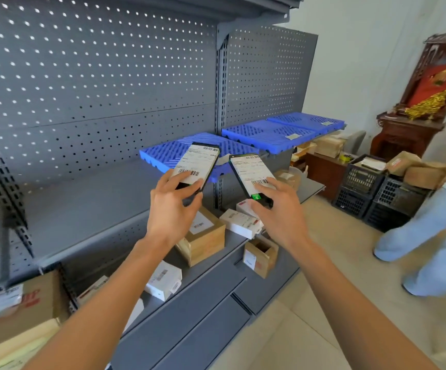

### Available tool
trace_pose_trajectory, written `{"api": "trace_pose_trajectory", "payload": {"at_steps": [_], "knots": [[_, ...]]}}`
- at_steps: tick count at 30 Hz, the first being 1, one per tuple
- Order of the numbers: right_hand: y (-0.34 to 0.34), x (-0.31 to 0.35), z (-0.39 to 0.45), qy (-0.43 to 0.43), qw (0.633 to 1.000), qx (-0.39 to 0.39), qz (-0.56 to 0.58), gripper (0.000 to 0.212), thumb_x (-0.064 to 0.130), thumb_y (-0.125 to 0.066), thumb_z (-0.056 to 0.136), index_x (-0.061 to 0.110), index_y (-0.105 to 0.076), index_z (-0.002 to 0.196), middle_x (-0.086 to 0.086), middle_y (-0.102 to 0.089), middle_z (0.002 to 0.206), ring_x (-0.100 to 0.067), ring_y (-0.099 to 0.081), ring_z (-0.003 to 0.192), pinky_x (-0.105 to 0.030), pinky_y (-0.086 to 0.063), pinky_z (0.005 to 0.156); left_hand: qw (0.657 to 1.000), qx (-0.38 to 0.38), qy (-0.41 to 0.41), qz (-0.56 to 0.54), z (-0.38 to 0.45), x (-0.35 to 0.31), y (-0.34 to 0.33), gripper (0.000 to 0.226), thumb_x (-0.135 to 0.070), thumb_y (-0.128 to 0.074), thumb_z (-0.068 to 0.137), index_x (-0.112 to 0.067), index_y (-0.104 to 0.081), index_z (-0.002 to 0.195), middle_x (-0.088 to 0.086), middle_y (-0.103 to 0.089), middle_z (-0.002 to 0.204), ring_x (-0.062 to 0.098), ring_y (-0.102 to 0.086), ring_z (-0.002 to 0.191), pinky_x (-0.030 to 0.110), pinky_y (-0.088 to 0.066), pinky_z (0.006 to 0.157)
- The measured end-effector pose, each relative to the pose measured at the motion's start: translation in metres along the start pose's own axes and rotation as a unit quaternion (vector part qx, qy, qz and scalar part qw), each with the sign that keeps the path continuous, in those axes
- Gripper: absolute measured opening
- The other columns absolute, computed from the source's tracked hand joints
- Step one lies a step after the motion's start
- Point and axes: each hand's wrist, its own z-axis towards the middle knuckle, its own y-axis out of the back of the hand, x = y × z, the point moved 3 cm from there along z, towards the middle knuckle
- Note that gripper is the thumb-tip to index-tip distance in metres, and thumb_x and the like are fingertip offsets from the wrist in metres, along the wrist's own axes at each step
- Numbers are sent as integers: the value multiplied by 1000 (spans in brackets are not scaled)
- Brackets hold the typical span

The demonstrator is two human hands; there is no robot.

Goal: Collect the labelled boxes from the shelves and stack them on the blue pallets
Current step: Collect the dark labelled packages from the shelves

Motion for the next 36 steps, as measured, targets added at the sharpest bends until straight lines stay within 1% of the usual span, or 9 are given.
{"api": "trace_pose_trajectory", "payload": {"at_steps": [5, 12, 16, 21, 23, 27, 32, 34, 36], "knots": [[-24, -9, 58, 11, 1000, 12, -3, 52, 43, -66, 93, 24, -56, 141, 2, -40, 155, -21, -25, 146, -37, -21, 119, 999, -5, 27, -18, 48, 30, -25, 30, -20, -74, 90, -23, -74, 120, 5, -62, 138, 33, -41, 142, 60, -41, 108], [-46, -15, 114, 30, 999, 16, 9, 51, 41, -65, 94, 23, -56, 141, 1, -40, 155, -22, -24, 146, -37, -23, 118, 998, 14, 54, 3, 96, 57, -42, 29, -24, -71, 92, -25, -73, 122, 3, -60, 140, 30, -39, 144, 57, -37, 113], [-60, -13, 150, 50, 998, 29, 20, 51, 39, -65, 94, 22, -56, 142, -2, -41, 154, -23, -23, 146, -39, -24, 117, 997, 19, 74, 9, 117, 70, -50, 31, -24, -71, 93, -25, -72, 123, 3, -60, 141, 30, -40, 143, 57, -39, 110], [-86, -13, 191, 69, 996, 57, 17, 49, 39, -67, 93, 19, -61, 137, -7, -46, 151, -29, -32, 143, -43, -29, 116, 993, 27, 105, 50, 135, 81, -62, 31, -25, -71, 92, -25, -72, 124, 4, -61, 139, 30, -43, 140, 58, -41, 107], [-95, -16, 201, 75, 995, 59, 14, 48, 40, -68, 92, 18, -62, 135, -7, -48, 149, -30, -34, 141, -44, -30, 116, 991, 34, 110, 73, 137, 83, -66, 31, -24, -72, 92, -25, -72, 123, 3, -61, 138, 31, -45, 139, 59, -41, 106], [-104, -21, 211, 90, 994, 59, 10, 46, 37, -68, 93, 17, -63, 134, -7, -50, 147, -34, -32, 139, -47, -31, 115, 985, 41, 137, 96, 139, 84, -73, 33, -25, -71, 92, -27, -71, 124, 5, -61, 138, 30, -46, 138, 57, -41, 108], [-107, -26, 217, 117, 992, 49, -12, 46, 44, -61, 95, 21, -61, 135, -6, -51, 146, -36, -35, 139, -52, -29, 114, 980, 53, 150, 117, 137, 78, -77, 34, -24, -70, 93, -22, -70, 127, 4, -59, 142, 25, -50, 135, 46, -46, 107], [-108, -29, 218, 129, 990, 56, -32, 48, 48, -55, 97, 23, -57, 139, -4, -47, 149, -36, -30, 143, -53, -26, 115, 977, 58, 152, 135, 137, 73, -78, 35, -26, -68, 95, -21, -69, 129, 3, -58, 143, 25, -49, 136, 52, -46, 106], [-108, -29, 220, 142, 987, 66, -45, 50, 49, -51, 99, 24, -54, 142, -5, -43, 153, -36, -23, 147, -52, -20, 116, 972, 63, 156, 164, 138, 67, -77, 38, -31, -66, 96, -24, -66, 133, 1, -56, 144, 24, -46, 137, 55, -43, 107]]}}
